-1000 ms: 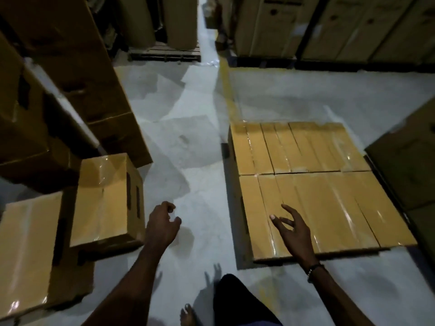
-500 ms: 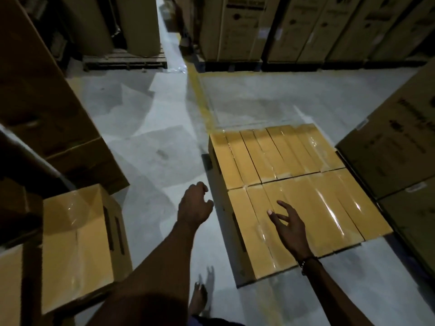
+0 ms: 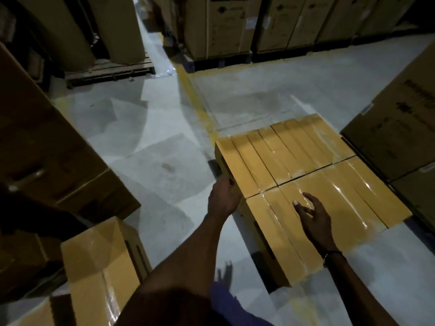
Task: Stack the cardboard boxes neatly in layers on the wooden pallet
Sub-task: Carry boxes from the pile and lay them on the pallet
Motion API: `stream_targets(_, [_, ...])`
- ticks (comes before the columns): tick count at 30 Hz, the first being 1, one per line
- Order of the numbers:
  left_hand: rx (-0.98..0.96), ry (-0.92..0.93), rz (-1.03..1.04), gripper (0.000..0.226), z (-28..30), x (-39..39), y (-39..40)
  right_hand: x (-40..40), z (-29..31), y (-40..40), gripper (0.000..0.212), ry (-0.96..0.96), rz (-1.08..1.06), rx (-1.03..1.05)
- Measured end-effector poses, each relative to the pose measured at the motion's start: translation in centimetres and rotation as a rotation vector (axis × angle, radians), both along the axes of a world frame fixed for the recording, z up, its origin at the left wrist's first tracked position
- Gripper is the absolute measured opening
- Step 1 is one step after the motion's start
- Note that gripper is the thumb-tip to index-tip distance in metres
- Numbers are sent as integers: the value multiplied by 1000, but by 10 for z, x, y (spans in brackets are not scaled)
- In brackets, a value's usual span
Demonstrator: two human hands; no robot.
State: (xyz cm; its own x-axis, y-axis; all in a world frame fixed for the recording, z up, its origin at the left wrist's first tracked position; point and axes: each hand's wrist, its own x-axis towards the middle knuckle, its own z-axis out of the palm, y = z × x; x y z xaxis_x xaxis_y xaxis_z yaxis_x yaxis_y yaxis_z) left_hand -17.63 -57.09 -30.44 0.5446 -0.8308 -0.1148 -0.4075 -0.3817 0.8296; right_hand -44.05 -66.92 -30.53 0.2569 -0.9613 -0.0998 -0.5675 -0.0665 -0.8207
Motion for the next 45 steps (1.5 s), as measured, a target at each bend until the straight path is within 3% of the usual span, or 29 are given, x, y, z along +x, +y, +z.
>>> stream_targets(4, [38,-10,-33,25,-8,61,-3,47,0,1,50,-29,-63,2])
stream_targets(13, [104,21,-116,32,-33,131,-32,126,-11,-4,51,-36,-132,73])
stream_targets(25, [155,53,-153,39,-69,205,-151,192,-23,-108,46,-76,-214,66])
stream_targets(29, [182,84,-183,31,-38,213,-182,219,-18,-145,46,-84,-231,69])
stream_targets(36, [151,3,-218,19,-34,246,-218,239,-11,-185,47,-83,-239,28])
stream_targets(43, [11,-92,-399,39,6,271,-263,246,-9,-178,47,-113,-354,3])
stream_targets(45, [-36,-98,-445,33,17,279,-278,249,-8,-169,47,-110,-387,4])
